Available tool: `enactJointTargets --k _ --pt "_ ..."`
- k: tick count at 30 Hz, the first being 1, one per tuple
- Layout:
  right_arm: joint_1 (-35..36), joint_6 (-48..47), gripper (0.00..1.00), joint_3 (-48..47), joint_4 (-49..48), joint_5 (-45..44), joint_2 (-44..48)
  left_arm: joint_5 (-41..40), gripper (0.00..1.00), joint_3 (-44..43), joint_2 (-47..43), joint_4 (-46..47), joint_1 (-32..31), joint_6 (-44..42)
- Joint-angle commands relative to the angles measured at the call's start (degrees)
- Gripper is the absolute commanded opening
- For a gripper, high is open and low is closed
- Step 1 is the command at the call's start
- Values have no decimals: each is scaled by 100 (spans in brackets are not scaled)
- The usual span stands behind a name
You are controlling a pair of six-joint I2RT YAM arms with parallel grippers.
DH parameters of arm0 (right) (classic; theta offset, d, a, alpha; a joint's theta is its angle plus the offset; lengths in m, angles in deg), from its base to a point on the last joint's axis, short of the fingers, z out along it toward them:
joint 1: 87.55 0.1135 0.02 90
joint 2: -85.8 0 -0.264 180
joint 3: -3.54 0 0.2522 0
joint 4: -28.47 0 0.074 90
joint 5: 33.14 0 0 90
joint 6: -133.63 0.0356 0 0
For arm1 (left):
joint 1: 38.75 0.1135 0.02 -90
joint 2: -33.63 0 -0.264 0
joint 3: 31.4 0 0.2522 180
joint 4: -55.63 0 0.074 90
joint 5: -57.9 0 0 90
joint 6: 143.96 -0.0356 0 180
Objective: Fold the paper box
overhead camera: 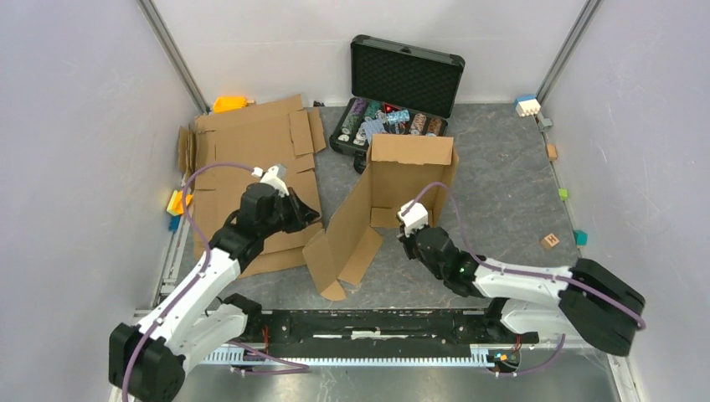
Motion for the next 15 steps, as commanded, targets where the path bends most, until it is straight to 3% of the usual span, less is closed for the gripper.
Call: enactJointTargets --k 1,7,15 --pt "38 -861 0 -472 -883 -959 -693 -160 8 488 -625 -279 68 33" --pt "-24 -1796 0 -727 -1515 -824 -1490 -3 9 968 -979 -123 86 126" --pt "-504 -2241 0 -1003 -2031 -57 -2316 234 8 1209 -902 253 86 196"
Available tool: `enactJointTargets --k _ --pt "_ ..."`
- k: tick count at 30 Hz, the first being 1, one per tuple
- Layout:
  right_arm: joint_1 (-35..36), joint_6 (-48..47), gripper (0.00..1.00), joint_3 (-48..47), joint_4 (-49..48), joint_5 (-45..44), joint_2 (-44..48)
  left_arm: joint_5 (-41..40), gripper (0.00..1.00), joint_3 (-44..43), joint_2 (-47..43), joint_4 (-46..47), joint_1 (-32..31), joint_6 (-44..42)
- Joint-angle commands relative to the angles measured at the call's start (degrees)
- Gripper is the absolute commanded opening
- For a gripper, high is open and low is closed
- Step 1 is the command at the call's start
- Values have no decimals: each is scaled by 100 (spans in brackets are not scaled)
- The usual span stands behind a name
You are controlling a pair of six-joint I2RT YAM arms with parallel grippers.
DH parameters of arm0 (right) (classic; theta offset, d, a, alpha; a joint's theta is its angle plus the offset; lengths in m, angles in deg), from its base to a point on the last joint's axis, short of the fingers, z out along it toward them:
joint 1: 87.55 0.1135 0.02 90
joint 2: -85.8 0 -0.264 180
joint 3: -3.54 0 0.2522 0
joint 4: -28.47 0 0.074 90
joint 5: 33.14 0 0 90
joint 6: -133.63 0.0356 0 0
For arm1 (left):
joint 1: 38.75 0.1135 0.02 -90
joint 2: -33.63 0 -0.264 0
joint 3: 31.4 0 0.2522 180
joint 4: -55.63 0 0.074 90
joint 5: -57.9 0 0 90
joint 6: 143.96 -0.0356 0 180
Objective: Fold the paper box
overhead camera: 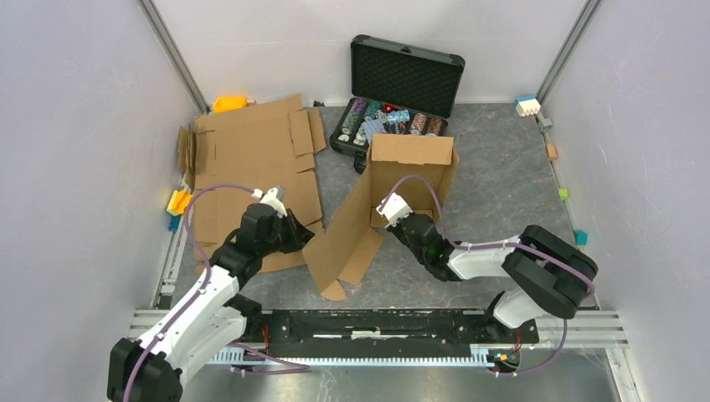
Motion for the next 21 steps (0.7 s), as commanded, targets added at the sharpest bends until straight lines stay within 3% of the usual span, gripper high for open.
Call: enactJointTargets --k 1,7,15,21 --pt "-194 -559 0 -376 -611 371 -337 208 9 82 -13 441 27 147" --pt "-306 -971 0 -648 -682 681 -783 181 8 219 -72 544 29 121" --pt "-578 -792 0 -772 -553 815 -1055 208 9 193 -77 544 27 95" --pt "-770 -573 0 -1213 162 905 -1471 234 9 217 -120 544 26 100"
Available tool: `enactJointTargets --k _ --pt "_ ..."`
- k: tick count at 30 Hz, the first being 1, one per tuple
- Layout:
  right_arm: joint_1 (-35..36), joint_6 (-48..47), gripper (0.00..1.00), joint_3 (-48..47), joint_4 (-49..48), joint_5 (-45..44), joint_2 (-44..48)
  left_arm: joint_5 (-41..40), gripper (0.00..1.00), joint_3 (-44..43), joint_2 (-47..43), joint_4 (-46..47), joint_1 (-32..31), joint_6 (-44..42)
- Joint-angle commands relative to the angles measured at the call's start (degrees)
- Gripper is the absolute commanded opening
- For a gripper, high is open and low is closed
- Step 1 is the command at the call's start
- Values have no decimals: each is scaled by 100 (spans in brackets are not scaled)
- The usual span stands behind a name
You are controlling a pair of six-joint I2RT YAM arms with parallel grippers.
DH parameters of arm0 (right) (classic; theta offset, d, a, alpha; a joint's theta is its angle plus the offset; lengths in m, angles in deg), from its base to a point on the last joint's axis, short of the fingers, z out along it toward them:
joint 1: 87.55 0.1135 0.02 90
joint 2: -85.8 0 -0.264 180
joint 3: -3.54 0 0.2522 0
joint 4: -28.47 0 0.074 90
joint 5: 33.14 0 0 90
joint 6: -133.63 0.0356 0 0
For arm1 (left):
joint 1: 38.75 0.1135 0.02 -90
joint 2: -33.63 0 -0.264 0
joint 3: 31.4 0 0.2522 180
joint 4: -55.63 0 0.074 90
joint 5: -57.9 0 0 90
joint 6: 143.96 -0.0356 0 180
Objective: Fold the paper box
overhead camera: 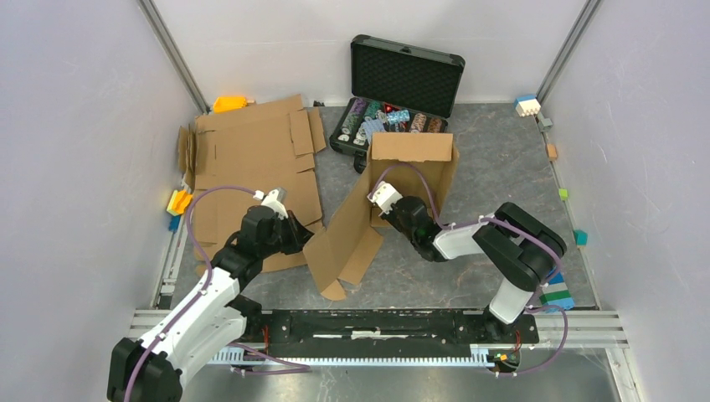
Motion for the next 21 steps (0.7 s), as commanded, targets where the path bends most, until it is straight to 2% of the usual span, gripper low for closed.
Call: enactJointTargets --k 1,11,21 --pt "-74 173 0 -439 462 185 -276 89 9 -2 -122 208 30 86" --pt "-72 443 0 -283 827 140 -321 141 9 24 -184 220 28 117" --pt "-21 1360 0 101 1333 107 -355 243 9 34 -199 228 28 160"
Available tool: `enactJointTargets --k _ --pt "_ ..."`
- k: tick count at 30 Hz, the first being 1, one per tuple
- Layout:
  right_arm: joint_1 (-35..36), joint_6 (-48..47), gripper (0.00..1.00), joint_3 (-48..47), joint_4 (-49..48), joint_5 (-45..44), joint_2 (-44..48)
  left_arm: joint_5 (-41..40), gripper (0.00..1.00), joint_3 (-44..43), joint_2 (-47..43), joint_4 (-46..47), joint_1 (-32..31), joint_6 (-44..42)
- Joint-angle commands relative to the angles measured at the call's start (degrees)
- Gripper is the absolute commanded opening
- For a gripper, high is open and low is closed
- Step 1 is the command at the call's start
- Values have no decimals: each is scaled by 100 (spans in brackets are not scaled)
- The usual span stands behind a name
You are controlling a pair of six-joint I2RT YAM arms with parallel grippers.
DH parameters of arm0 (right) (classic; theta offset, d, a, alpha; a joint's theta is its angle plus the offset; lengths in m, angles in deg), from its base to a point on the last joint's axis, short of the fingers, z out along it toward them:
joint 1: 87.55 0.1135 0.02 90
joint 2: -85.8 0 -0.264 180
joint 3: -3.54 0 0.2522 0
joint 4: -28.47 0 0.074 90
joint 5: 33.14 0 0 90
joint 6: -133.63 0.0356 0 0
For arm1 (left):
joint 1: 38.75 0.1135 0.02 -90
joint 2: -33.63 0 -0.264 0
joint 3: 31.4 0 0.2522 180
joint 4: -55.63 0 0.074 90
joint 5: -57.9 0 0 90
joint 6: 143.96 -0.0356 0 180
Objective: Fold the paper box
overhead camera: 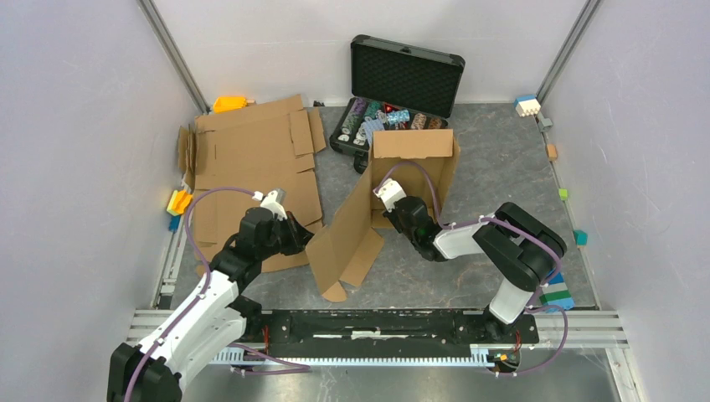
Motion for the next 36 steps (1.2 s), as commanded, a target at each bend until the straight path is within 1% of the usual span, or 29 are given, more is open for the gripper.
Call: enactJointTargets --k 1,9,12,16,20,23,25,26,27,29,32,35,36 --pt "44 518 0 190 1033 68 -183 210 9 -43 -6 217 27 168" --pt "98 229 0 -521 1769 15 727 98 9 -122 -89 67 26 159" --pt "203 197 0 -526 1898 16 1182 57 9 -168 -118 -32 26 149" --pt "322 264 1 -139 1900 151 1816 0 9 -252 -209 -190 26 94" --pt "464 384 7 620 1759 552 2608 86 10 -308 -286 -236 31 119" --pt "614 451 15 1140 1704 1196 3401 96 10 -345 -348 -300 25 144" --pt "721 489 22 1461 1717 1653 3966 111 12 -378 -382 -342 28 149" --pt "786 512 25 1516 1796 1763 4261 159 14 -408 -402 -397 24 148" --pt "812 515 27 1532 1949 1811 4551 222 18 -442 -434 -492 25 128" --pt "826 499 32 1450 2290 1888 5055 273 29 -523 -569 -728 17 98" --pt "826 397 40 1102 2831 2043 5674 409 46 -547 -937 -815 15 293" --pt "824 389 49 693 3206 1595 6080 360 62 -799 -1280 -1076 21 418" --pt "826 390 53 539 3334 1393 6144 303 65 -914 -1371 -1188 22 421"
